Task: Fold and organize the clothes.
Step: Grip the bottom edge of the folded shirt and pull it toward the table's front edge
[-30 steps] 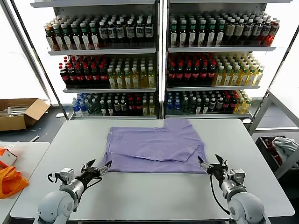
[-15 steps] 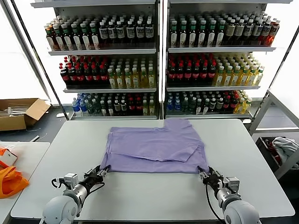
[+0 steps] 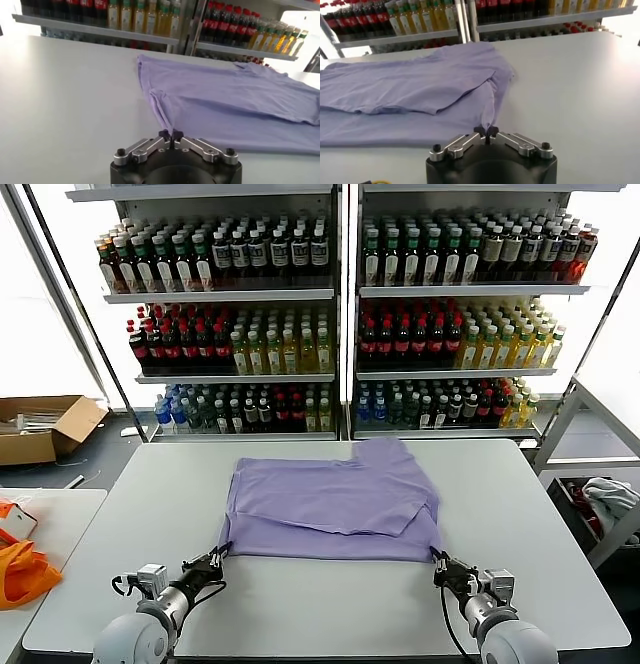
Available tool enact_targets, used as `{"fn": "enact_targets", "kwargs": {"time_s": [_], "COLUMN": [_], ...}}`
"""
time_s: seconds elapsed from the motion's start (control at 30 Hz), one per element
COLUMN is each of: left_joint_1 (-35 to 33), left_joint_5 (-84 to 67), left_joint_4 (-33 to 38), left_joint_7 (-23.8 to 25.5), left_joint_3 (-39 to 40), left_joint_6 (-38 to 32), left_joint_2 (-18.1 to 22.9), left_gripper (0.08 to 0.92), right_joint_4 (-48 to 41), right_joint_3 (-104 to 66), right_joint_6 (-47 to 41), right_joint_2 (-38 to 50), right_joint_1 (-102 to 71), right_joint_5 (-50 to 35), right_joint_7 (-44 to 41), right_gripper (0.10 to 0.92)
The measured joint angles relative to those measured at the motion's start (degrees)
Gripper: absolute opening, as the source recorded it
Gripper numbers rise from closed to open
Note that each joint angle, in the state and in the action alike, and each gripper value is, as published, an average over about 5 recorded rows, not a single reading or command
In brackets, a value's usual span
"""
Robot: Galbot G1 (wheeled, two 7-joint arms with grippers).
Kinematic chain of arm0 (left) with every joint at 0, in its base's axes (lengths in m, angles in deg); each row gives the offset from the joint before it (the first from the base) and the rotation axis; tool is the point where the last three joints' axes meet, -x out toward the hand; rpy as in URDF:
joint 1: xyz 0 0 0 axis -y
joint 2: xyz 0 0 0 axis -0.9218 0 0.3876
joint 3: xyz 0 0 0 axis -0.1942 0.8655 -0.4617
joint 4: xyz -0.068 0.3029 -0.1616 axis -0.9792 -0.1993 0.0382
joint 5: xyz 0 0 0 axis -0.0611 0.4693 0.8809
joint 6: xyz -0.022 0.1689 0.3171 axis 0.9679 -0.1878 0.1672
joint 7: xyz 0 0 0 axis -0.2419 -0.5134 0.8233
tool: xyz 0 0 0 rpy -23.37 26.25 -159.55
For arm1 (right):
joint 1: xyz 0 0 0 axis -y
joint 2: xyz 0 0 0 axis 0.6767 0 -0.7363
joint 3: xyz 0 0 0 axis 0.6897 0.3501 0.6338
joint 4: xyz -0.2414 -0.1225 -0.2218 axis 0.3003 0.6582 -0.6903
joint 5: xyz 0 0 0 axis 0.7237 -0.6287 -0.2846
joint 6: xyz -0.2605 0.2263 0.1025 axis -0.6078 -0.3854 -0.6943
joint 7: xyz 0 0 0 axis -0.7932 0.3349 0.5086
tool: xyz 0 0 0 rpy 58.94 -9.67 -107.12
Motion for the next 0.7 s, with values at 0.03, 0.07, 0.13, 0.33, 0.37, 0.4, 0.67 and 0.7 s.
{"fn": "enact_targets", "kwargs": {"time_s": [0.03,0.07,0.13,0.33,0.37,0.4,0.67,0.7], "left_joint_1": [-0.71,-1.53,-3.35,-10.18,-11.48,-12.79,-21.31,-21.9], "left_joint_5": [0.1,0.23,0.59,1.81,2.02,2.2,2.93,3.08], "left_joint_4": [0.64,1.38,3.0,8.75,9.76,10.75,16.22,16.53], "left_joint_7": [0.02,0.05,0.12,0.25,0.29,0.36,0.93,0.94], "left_joint_3": [-0.27,-0.56,-1.16,-3.72,-4.27,-4.84,-9.42,-9.88], "left_joint_6": [0.05,0.1,0.19,0.49,0.54,0.57,0.76,0.77], "left_joint_2": [0.06,0.18,0.5,1.47,1.55,1.6,1.55,1.54], "left_gripper": [0.1,0.1,0.1,0.1,0.1,0.099,0.102,0.111], "right_joint_4": [0.68,1.37,2.87,7.53,8.25,8.92,12.69,13.04], "right_joint_3": [-0.23,-0.46,-0.99,-2.78,-3.03,-3.25,-3.79,-3.85], "right_joint_6": [-0.01,-0.01,-0.01,-0.19,-0.27,-0.34,-1.15,-1.22], "right_joint_2": [0.3,0.59,1.16,2.5,2.62,2.72,2.82,2.77], "right_joint_1": [-0.73,-1.49,-3.15,-8.56,-9.46,-10.31,-15.82,-16.33], "right_joint_5": [0.01,0.05,0.21,1.31,1.56,1.83,4.34,4.63], "right_joint_7": [-0.09,-0.2,-0.45,-1.5,-1.69,-1.89,-3.26,-3.41], "right_gripper": [0.123,0.123,0.123,0.123,0.123,0.123,0.162,0.189]}}
